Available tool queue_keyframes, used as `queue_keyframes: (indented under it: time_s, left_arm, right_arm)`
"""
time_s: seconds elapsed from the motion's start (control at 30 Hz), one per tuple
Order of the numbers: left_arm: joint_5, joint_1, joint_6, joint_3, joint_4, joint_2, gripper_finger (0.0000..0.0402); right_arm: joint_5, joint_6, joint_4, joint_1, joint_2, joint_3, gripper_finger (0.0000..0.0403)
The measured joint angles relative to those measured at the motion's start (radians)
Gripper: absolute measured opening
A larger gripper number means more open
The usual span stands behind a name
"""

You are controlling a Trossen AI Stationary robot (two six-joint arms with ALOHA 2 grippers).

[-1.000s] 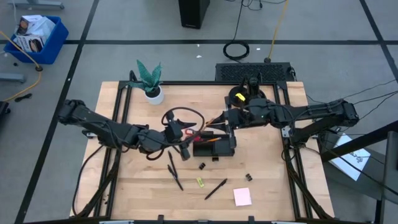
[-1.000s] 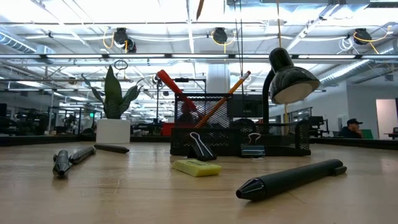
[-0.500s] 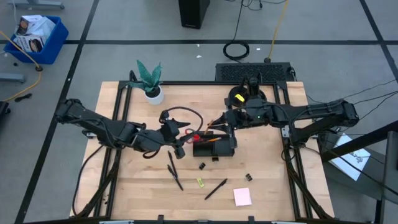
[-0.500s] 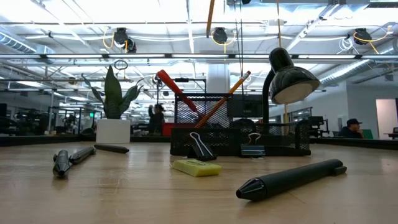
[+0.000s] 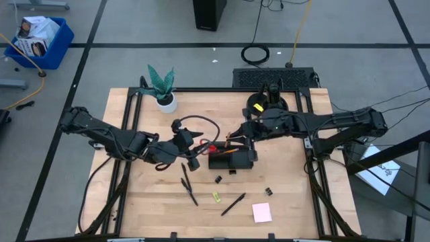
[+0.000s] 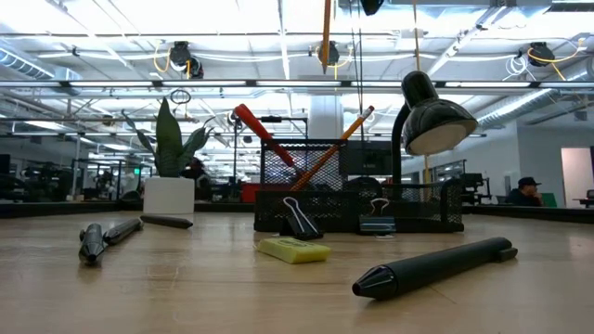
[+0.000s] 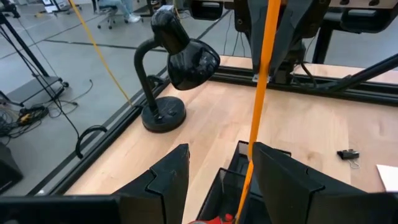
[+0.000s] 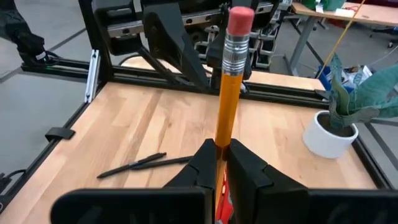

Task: Pick and place office supplies into organizer
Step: Put the yellow pencil into the black desk organizer

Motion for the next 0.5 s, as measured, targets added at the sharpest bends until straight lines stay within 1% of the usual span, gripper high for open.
queue_keyframes:
  time_s: [0.17,0.27,0.37,0.5]
  left_arm:
    - [0.0,0.0,0.0,0.0,-0.002,0.0,0.0182]
    - [-0.001,0.0,0.0,0.0,-0.002,0.0,0.0182]
    - [-0.01,0.0,0.001,0.0,-0.005,0.0,0.0182]
    - [-0.035,0.0,-0.011,0.0,-0.037,0.0,0.0182]
  right_arm:
    - [-0.003,0.002,-0.005,0.0,0.006,-0.001,0.0011]
    - [-0.004,0.003,0.032,0.0,0.008,-0.042,0.0011]
    - [-0.003,-0.001,0.114,0.0,0.008,-0.113,0.0011]
    - [-0.004,-0.018,0.265,-0.002,0.009,-0.224,0.0011]
